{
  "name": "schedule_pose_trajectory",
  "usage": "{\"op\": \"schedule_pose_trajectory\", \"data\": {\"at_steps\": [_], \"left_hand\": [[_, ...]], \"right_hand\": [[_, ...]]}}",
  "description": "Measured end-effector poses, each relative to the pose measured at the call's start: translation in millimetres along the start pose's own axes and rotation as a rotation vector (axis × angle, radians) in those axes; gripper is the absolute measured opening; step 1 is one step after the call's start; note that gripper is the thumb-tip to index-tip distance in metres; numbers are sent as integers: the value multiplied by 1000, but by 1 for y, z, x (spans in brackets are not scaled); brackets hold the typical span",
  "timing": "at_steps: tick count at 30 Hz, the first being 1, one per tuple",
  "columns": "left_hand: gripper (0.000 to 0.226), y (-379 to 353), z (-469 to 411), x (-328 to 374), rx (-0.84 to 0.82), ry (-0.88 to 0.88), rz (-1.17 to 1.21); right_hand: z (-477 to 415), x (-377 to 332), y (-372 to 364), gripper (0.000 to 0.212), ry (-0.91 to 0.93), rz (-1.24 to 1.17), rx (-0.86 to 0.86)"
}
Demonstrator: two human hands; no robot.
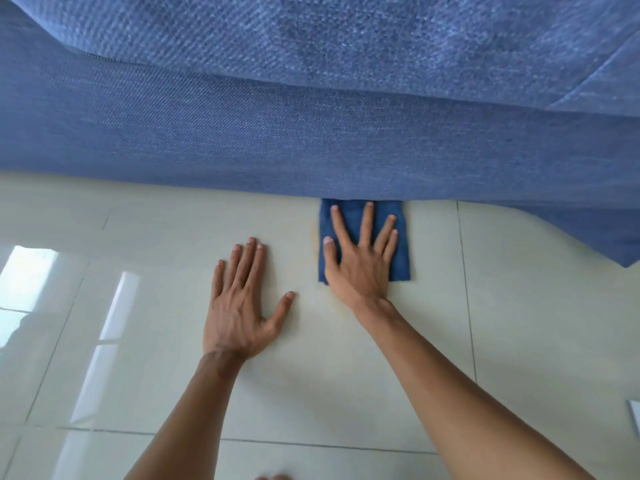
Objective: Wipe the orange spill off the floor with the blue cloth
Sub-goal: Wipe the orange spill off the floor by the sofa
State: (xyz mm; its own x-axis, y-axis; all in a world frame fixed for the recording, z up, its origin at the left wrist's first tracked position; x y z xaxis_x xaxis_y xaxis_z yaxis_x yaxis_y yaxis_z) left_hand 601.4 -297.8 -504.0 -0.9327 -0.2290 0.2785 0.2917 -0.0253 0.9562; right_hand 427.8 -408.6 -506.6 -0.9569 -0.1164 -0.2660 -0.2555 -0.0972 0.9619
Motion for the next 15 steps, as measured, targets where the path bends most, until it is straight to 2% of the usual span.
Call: {"op": "schedule_pose_trajectory", "data": {"at_steps": [3, 4, 6, 8, 9, 11, 13, 14, 15], "left_hand": [[85, 0, 0, -2, -2, 12, 16], [85, 0, 0, -2, -5, 13, 21], [85, -1, 0, -1, 7, 9, 15], [85, -2, -1, -3, 5, 3, 16], [85, -2, -1, -2, 2, 0, 17], [85, -2, 0, -3, 6, 0, 19], [85, -2, 0, -4, 5, -3, 27], [84, -2, 0, -3, 8, -5, 33], [84, -2, 1, -3, 14, -8, 34]], "right_hand": [[23, 35, 9, 58, 431, 70, -94], [24, 54, 15, 58, 456, 83, -100], [4, 61, 19, 59, 221, 59, -31], [-13, 23, 4, 60, -81, -11, 4], [-11, 2, 1, 60, -100, -22, 1], [10, -10, -4, 58, 171, 19, -15], [39, 25, 4, 57, 423, 64, -71], [44, 42, 9, 57, 430, 76, -63], [37, 51, 12, 57, 347, 67, -33]]}}
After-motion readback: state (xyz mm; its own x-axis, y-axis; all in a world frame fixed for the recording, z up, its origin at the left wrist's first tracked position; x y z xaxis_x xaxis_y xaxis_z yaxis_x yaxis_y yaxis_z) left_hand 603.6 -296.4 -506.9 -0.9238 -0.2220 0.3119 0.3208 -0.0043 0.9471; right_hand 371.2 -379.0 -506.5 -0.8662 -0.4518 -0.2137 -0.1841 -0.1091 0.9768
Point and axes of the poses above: each hand's wrist, its own z-axis away from the middle knuckle, its own y-axis out of the back of the hand, x = y × z, the point moved 3 cm from there along -z, towards the middle knuckle, and after that the axes turned 3 degrees about -z, right-handed, at the moved point
